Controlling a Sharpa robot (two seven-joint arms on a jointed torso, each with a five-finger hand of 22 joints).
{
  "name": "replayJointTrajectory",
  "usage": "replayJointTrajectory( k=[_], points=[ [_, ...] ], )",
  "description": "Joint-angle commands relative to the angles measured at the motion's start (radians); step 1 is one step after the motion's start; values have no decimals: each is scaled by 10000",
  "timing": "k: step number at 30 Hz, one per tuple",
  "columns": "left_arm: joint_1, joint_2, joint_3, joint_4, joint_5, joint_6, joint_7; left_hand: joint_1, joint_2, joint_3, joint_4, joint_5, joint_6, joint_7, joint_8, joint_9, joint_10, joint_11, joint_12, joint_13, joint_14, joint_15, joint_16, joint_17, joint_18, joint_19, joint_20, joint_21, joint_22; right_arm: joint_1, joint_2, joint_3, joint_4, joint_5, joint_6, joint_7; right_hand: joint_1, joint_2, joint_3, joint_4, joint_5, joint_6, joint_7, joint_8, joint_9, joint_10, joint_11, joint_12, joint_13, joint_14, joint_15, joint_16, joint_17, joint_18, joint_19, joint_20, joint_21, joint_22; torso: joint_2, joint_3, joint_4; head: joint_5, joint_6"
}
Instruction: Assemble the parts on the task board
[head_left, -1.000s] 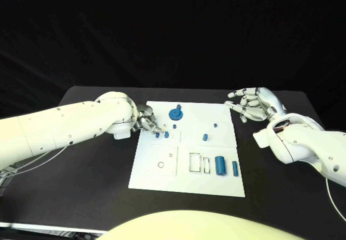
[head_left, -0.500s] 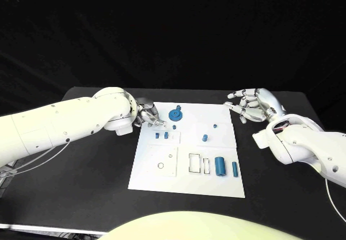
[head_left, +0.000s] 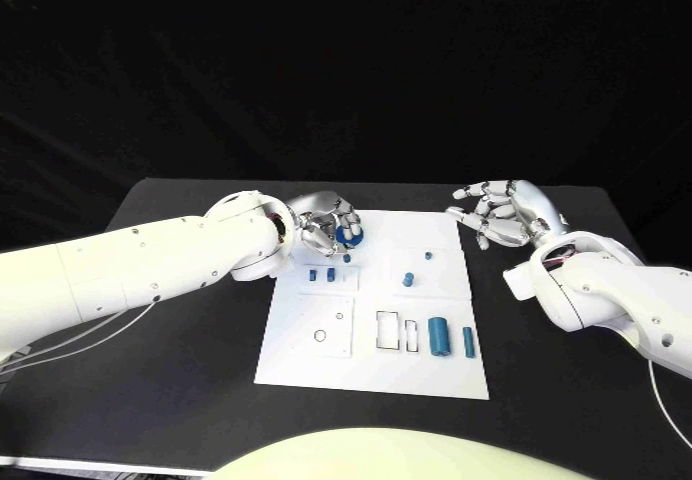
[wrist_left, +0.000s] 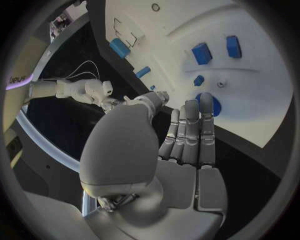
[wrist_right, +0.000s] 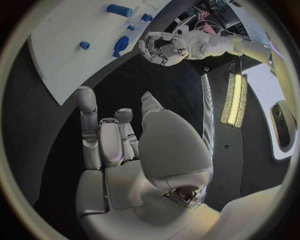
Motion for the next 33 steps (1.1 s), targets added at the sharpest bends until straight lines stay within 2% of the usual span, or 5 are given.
replayJointTrajectory(
  k=[1, 11, 22, 28, 33],
  points=[
    [-36, 158, -35, -214, -1535, -756, 1501, 101, -31, -105, -5, -67, 73, 42, -49, -202, -57, 14, -120, -161, -77, -13, 76, -79, 120, -65, 44, 77, 27, -11, 10, 3, -4, -13, -84, 185, 71, 42, -38, -11, 27, -14, 22, 40, -11, -79, -10, -62, -68, -88, 23, -61, -63, 99, -87, -14, -79, -43, -16, 8, -2, 1, 15],
    [-74, 632, -126, -784, -2868, -67, 1213, 177, -62, -580, 194, -138, 600, -56, -119, -925, 248, -33, -153, -553, 111, -38, 702, -226, 132, 23, 51, 278, 198, -29, 31, 3, -3, -3, -96, 198, 82, 45, -35, -12, 27, -14, 21, 44, -14, -111, -10, -102, -119, -101, 23, -88, -93, 105, -101, -14, -121, -67, 0, 9, -3, -9, 31],
    [-77, 816, -137, -995, -3541, 927, 463, 265, -84, -1012, 490, -160, 1203, -235, -138, -1429, 564, -131, -40, -753, 783, -106, 1817, 498, 137, 153, 2, 554, 413, -38, 34, 3, 7, -2, -97, 201, 82, 45, -35, -12, 27, -14, 21, 44, -14, -111, -10, -102, -119, -101, 23, -88, -93, 105, -101, -14, -121, -67, -8, 25, -16, -23, -3],
    [-78, 880, -139, -1072, -3709, 1064, 303, 367, -61, -1086, 572, -143, 1346, -245, -223, -1594, 776, -168, 2, -800, 1004, -138, 2144, 749, 138, 193, -22, 655, 491, -40, 33, 3, 10, -2, -102, 203, 92, 47, -36, -9, 26, -17, 22, 48, -18, -106, -10, -113, -133, -107, 23, -101, -97, 108, -111, -14, -157, -87, -6, 11, -3, -38, 6],
    [-79, 939, -142, -1159, -3799, 1101, 231, 454, -36, -1074, 593, -118, 1438, -242, -264, -1676, 868, -188, 1, -831, 1113, -156, 2303, 876, 140, 213, -38, 715, 538, -42, 37, 3, 11, -2, -104, 204, 92, 47, -36, -9, 26, -17, 22, 48, -18, -106, -10, -113, -133, -107, 23, -101, -97, 108, -111, -14, -157, -87, -6, 20, -13, -47, 7]
  ],
)
